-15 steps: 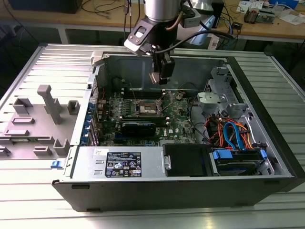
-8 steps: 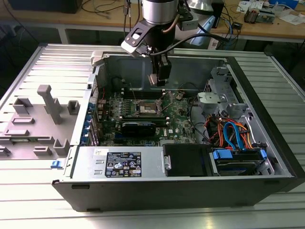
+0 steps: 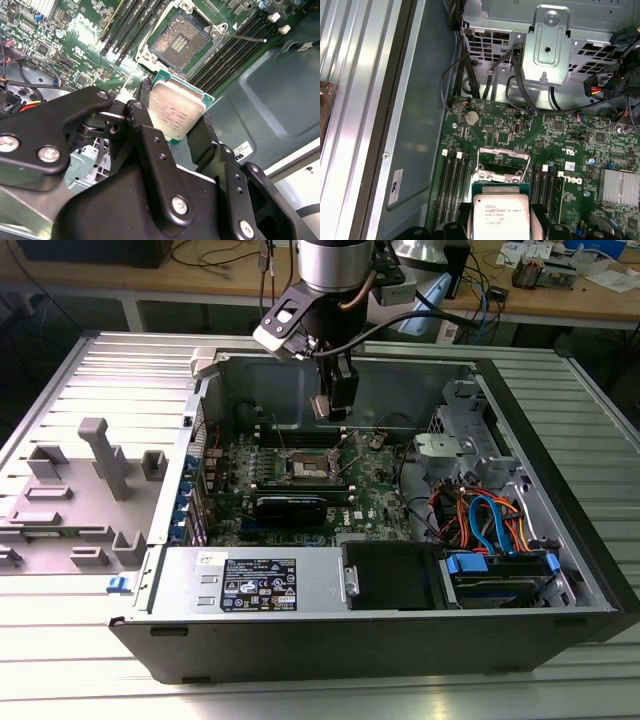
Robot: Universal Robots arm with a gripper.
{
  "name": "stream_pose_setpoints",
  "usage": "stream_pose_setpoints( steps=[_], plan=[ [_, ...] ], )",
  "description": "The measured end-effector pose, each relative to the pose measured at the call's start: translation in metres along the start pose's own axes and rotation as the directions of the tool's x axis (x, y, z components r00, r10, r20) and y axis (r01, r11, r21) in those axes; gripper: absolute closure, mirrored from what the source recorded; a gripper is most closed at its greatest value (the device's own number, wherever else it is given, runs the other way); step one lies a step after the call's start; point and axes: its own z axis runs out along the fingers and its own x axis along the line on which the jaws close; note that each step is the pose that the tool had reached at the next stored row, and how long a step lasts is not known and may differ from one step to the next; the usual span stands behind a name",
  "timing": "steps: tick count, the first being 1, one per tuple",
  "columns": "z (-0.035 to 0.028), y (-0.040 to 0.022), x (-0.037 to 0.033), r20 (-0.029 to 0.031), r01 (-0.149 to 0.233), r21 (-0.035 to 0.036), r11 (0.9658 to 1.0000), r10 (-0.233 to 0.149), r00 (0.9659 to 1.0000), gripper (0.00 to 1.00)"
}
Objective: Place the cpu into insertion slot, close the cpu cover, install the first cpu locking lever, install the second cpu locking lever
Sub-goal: 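Place the cpu into insertion slot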
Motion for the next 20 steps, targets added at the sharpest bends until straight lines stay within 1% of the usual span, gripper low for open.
stream_pose_setpoints(
  steps=[8, 9, 10, 14, 16, 20],
  plan=[
    [0.0000, 0.0000, 0.0000, 0.0001, -0.001, 0.0000, 1.0000, 0.001, 1.0000, 0.46],
    [0.0007, -0.0001, 0.0000, 0.0025, -0.029, -0.0007, 0.9996, 0.029, 0.9996, 0.46],
    [0.0060, -0.0009, -0.0001, 0.0080, -0.095, -0.0026, 0.9955, 0.095, 0.9955, 0.46],
    [0.0138, -0.0026, -0.0001, 0.0085, -0.103, -0.0029, 0.9947, 0.103, 0.9947, 0.46],
    [0.0190, -0.0037, -0.0001, 0.0114, -0.135, -0.0039, 0.9908, 0.135, 0.9907, 0.46],
    [0.0248, -0.0047, -0.0001, 0.0115, -0.138, -0.0041, 0.9904, 0.138, 0.9903, 0.46]
  ],
)
